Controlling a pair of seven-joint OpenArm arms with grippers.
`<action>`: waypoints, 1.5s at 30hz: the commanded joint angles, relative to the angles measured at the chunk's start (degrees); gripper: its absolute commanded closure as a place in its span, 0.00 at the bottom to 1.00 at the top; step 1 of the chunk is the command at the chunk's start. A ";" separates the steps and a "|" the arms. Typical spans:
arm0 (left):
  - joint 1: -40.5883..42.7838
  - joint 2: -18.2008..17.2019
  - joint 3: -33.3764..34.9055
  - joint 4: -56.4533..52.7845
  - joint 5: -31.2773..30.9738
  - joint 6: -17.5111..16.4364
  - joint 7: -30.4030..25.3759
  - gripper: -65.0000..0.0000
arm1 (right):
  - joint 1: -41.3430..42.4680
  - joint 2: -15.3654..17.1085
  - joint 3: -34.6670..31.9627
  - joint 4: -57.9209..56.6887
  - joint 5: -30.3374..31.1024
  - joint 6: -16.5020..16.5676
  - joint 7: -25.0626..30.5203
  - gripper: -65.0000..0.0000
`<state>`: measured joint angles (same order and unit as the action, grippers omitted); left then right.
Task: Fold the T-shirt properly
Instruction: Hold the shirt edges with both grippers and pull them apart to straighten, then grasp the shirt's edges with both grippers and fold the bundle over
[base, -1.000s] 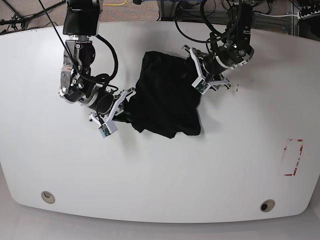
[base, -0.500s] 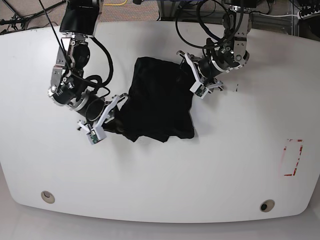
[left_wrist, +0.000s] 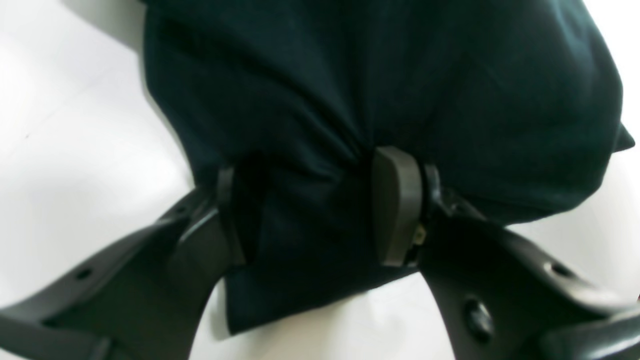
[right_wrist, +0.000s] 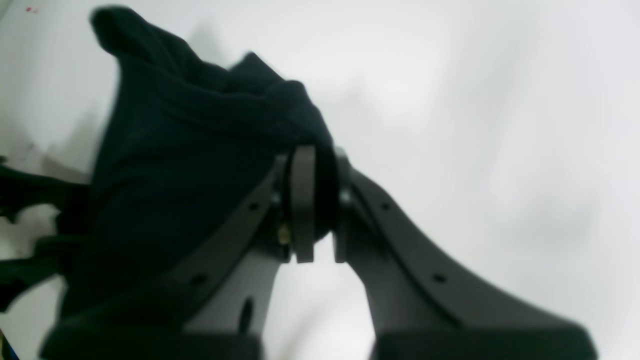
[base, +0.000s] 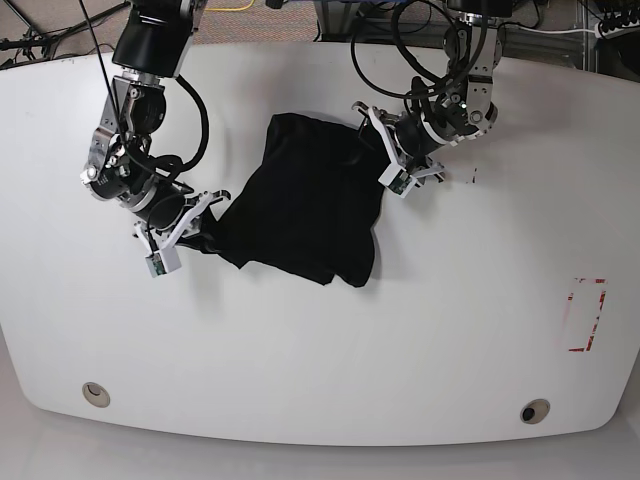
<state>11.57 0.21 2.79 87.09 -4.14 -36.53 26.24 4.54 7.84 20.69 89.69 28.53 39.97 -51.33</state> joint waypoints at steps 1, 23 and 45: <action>0.78 -0.34 0.07 -0.45 4.01 0.45 5.72 0.53 | 1.75 1.35 0.28 -1.91 0.96 0.03 3.02 0.92; 0.78 0.01 0.16 7.81 3.66 0.36 6.16 0.53 | 0.87 5.13 1.25 0.46 6.85 0.03 2.85 0.20; 0.60 1.33 0.42 18.71 3.57 0.01 6.16 0.53 | -12.32 2.67 -13.70 14.18 18.37 0.03 -5.42 0.76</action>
<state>12.56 1.26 3.07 104.18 0.27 -36.27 33.63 -8.60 10.46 8.40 103.46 44.95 39.51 -59.02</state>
